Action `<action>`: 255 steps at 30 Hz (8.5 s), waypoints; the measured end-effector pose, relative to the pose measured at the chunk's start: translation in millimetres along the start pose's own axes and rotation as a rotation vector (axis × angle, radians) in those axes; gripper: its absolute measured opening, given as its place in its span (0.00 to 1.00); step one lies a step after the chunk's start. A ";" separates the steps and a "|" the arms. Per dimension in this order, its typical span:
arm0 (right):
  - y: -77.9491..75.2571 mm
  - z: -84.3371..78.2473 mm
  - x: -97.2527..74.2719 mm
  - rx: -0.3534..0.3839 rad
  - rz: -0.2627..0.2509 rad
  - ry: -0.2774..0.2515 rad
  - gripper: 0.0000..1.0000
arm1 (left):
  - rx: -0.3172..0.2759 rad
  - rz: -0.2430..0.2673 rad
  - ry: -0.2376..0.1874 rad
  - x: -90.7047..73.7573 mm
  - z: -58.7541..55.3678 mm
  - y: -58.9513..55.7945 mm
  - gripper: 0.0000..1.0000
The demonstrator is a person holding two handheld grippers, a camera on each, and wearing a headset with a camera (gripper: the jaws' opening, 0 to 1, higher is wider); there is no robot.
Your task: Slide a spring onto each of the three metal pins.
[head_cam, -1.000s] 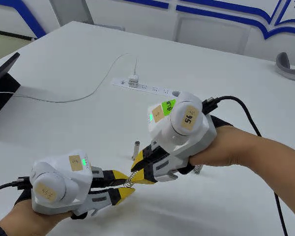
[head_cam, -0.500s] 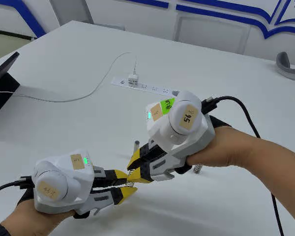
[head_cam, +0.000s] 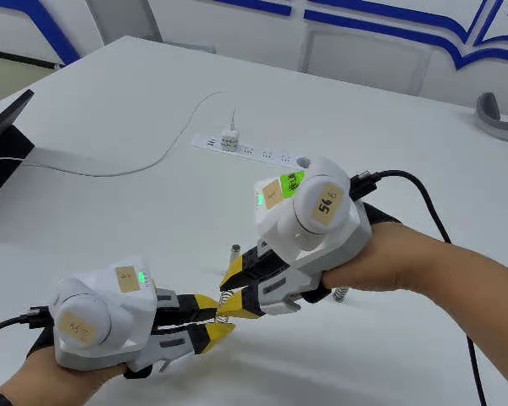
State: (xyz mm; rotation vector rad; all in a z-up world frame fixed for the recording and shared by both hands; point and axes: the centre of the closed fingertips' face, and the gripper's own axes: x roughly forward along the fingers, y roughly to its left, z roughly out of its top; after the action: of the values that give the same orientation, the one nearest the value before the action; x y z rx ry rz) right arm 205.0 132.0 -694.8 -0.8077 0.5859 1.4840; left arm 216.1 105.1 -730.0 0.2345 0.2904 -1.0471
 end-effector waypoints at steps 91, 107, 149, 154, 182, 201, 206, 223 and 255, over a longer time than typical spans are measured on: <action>-42.3 -0.5 -29.7 0.091 -0.136 -0.020 0.12 | -0.098 0.146 -0.006 -15.4 -5.9 34.8 0.55; -80.5 -0.2 -37.1 0.136 -0.219 -0.035 0.12 | -0.107 0.150 0.002 -14.9 -9.4 34.9 0.60; -98.1 -10.5 -8.6 0.204 -0.214 -0.030 0.12 | -0.115 0.153 0.006 -14.1 -12.7 36.9 0.60; -97.7 -12.1 -6.8 0.205 -0.213 -0.024 0.12 | -0.118 0.153 0.004 -13.8 -12.2 37.1 0.60; -98.1 -27.2 14.1 0.252 -0.214 -0.018 0.12 | -0.121 0.153 0.009 -14.4 -14.5 39.1 0.59; -92.3 -39.7 31.5 0.255 -0.207 0.028 0.12 | -0.128 0.155 0.010 -13.7 -15.6 38.7 0.59; -92.7 -42.2 32.5 0.259 -0.208 0.036 0.12 | -0.129 0.155 0.012 -13.7 -15.5 38.4 0.59; -91.8 -44.3 27.3 0.260 -0.222 0.037 0.15 | -0.126 0.149 0.009 -12.6 -14.0 38.1 0.60; -53.7 -43.6 -25.0 0.341 -0.324 -0.124 0.21 | -0.120 0.144 0.010 -11.2 -8.4 37.2 0.64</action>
State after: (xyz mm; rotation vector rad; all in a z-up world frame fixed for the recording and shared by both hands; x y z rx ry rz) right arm 263.2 87.2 -696.6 -0.5118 0.5654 1.0902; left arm 242.3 134.8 -732.1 0.1506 0.3395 -0.8832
